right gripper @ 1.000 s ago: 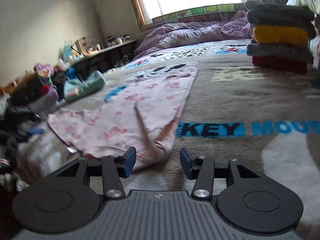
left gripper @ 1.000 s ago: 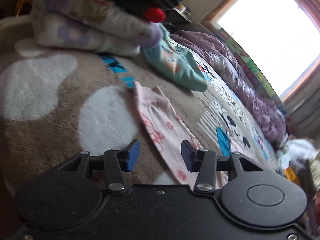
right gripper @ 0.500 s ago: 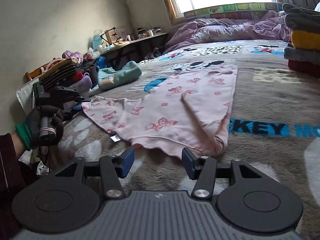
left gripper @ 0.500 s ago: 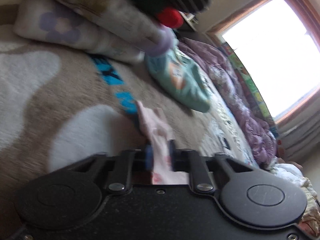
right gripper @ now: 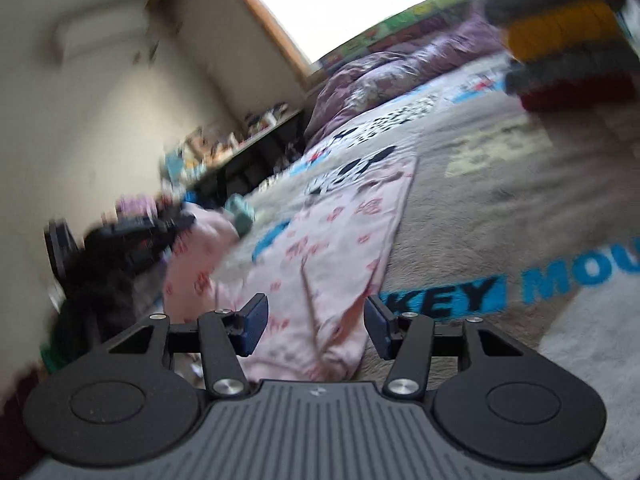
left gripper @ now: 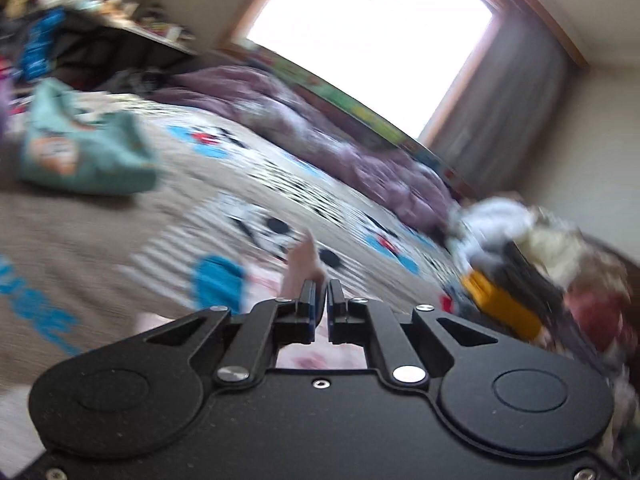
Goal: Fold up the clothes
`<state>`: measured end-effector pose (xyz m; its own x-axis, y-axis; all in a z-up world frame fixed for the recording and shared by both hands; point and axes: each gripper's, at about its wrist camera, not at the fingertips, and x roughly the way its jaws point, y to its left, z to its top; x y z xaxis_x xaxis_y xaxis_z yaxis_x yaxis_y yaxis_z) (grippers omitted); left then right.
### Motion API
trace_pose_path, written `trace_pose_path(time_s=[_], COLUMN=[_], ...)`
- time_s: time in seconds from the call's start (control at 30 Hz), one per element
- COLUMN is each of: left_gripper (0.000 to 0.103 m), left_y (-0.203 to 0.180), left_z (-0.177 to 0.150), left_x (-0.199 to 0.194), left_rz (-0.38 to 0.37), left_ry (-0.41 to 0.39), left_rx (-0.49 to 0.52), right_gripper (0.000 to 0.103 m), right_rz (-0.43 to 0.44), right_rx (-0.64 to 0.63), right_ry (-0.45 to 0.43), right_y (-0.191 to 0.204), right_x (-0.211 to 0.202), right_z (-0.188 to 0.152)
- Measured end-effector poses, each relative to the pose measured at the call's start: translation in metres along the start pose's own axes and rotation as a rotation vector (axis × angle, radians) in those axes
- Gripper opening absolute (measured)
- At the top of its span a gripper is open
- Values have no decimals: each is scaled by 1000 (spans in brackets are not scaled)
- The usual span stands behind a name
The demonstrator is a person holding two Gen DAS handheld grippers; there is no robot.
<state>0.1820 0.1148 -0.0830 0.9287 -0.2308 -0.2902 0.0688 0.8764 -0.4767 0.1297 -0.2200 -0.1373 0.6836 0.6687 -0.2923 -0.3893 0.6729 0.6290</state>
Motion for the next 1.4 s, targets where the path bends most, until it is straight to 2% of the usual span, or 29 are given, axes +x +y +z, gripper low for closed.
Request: trace_pose_path(time_s=[0.2,0.3,0.33,0.37,0.43,0.47,0.53,0.57,0.63,0.7,0.77,0.93,1.0,1.07,1.2,1.4], left_gripper=[1,1,5,11,65,70,75,78,96,103,103,101,100,100,100,100], left_y=[-66,-88,-93,-92,-85,-81,-61,-47,-15,17,45,98,106,113,127,138], left_z=[-32,-49,-53,-52,-48,-46,-31,-22,-5,9,18,21,23,25,28,28], left_x=[38,48,50,48,44,41,29,22,6,-12,-28,-62,-74,-82,-88,-92], left_rz=[-55,-86,-103,-105,-100,-98,-62,-31,47,141,200,183,203,177,158,97], left_ry=[83,140,160,167,172,175,158,151,126,85,74,49,5,-22,-23,-21], left_rx=[176,243,262,264,257,254,206,167,83,-4,-68,-246,-267,-288,-356,-429], right_gripper=[56,55,55,55,57,57,58,59,59,59,59,59,59,58,56,56], right_rz=[44,37,36,39,30,31,33,28,20,11,2,-21,-31,-46,-78,-164], right_rx=[325,391,403,401,361,341,326,313,308,319,330,357,366,356,335,344], right_ry=[-93,-112,-115,-115,-105,-99,-87,-77,-58,-36,-14,41,61,60,61,127], right_y=[-51,-65,-68,-68,-64,-60,-53,-46,-33,-19,-6,27,40,53,77,77], right_x=[-10,-9,-9,-9,-8,-8,-7,-4,10,29,49,97,115,123,140,172], right_z=[-12,-18,-19,-19,-16,-14,-11,-9,-8,-8,-7,-5,-4,1,11,3])
